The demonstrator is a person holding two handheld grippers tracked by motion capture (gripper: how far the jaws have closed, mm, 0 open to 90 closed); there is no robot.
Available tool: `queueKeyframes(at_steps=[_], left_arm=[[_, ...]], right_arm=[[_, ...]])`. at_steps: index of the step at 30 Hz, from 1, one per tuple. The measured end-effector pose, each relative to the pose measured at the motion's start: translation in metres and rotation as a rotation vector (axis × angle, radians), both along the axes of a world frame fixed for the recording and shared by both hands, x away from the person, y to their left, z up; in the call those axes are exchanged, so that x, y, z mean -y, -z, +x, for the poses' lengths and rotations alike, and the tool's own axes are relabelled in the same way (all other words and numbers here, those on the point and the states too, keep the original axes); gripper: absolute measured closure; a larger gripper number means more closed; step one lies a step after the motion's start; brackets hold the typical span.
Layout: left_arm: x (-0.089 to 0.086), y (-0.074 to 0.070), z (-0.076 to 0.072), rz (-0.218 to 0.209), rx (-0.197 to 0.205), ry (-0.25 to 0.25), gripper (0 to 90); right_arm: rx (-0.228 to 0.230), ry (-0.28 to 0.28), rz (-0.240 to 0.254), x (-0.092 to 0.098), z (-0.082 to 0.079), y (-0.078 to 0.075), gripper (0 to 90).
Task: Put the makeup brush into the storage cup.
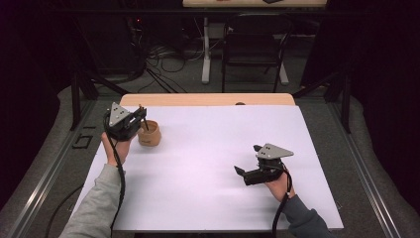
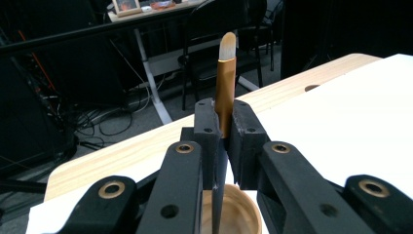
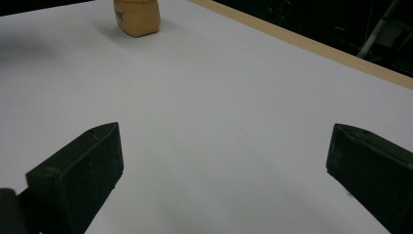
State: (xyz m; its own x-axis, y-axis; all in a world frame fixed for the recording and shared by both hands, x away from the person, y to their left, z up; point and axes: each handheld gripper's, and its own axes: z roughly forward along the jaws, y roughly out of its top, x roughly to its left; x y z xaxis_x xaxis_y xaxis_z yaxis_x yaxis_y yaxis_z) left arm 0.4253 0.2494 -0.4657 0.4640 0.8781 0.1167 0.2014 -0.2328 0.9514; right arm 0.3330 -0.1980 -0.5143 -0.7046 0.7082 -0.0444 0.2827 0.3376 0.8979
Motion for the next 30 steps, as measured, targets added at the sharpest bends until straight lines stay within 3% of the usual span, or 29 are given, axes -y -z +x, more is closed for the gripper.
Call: queueKeyframes(at_steps=[25,26,27,28,29,30], left_arm=[[-0.002,0.012,0.009,0.021,-0.048,-0.015,82.1],[-0.002,0.013,0.009,0.019,-0.055,-0.011,64.4],[-0.003,0.013,0.010,0.019,-0.067,-0.013,54.4],[-0.003,0.013,0.011,0.024,-0.084,-0.016,54.4],[-0.004,0.014,0.011,0.017,-0.096,-0.021,41.9],[-0.003,0.014,0.011,0.021,-0.103,-0.022,35.0]], right_arm=[[0.002,-0.003,0.003,0.000,-0.001,0.000,0.0],[0.001,0.000,0.003,0.000,0.000,0.000,0.0],[0.002,-0.001,0.004,0.001,0.000,-0.001,0.0],[0.002,-0.001,0.004,0.001,0.000,-0.001,0.0],[0.003,-0.002,0.009,0.001,0.000,-0.001,0.0],[0.003,-0.001,0.010,0.001,-0.001,-0.001,0.0]])
